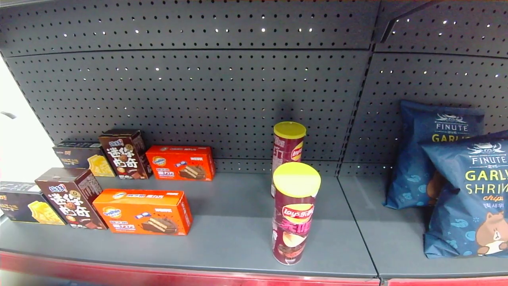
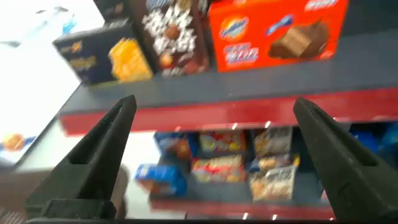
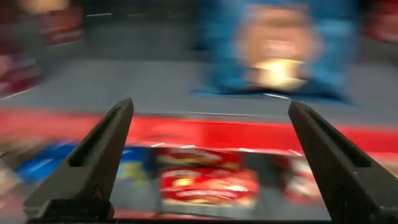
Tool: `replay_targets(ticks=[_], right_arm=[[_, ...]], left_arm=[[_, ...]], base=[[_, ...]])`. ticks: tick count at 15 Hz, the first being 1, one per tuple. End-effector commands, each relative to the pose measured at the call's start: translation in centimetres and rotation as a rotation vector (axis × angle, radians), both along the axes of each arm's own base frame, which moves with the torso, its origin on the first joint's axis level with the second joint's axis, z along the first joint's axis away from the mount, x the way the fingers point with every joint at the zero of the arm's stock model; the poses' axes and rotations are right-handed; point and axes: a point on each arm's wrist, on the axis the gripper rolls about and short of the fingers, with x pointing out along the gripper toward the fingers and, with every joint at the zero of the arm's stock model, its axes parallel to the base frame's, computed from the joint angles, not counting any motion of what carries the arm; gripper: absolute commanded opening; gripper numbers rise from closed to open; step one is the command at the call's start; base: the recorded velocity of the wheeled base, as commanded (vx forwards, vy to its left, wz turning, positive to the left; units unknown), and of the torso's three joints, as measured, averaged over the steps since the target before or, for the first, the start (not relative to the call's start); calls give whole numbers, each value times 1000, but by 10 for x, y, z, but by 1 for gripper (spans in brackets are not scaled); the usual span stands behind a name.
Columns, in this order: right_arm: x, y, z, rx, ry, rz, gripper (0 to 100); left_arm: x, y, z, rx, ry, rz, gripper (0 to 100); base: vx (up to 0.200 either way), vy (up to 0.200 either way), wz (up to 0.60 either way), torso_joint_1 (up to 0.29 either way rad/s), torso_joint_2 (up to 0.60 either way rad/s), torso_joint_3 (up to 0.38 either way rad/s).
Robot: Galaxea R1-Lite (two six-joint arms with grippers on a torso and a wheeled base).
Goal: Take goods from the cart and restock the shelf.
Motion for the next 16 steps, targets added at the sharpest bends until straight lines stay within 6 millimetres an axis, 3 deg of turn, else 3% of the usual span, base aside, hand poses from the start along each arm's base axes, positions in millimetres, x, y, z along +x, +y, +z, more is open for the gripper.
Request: replay_targets(ticks=[1, 3, 5, 13, 16], right_arm=[[-2, 1, -3, -23, -22, 75, 100], [-2, 0, -3, -28, -12, 56, 100], [-2, -1, -4, -33, -4, -6, 100], [-2, 0, -4, -38, -13, 18, 100], [-2, 1, -4, -40, -13, 55, 100]], left_arm=[[3, -2, -13, -15, 34, -56, 100], [3, -3, -13, -102, 37, -142, 100], [3, -4, -13, -113, 42, -160, 100], [3, -4, -13, -127, 49, -186, 100], [3, -4, -13, -132, 50, -185, 100]], base=[[0, 0, 0, 0, 0, 0], [0, 0, 0, 0, 0, 0], [0, 0, 0, 0, 0, 0], [0, 0, 0, 0, 0, 0], [0, 0, -400, 2, -2, 0]])
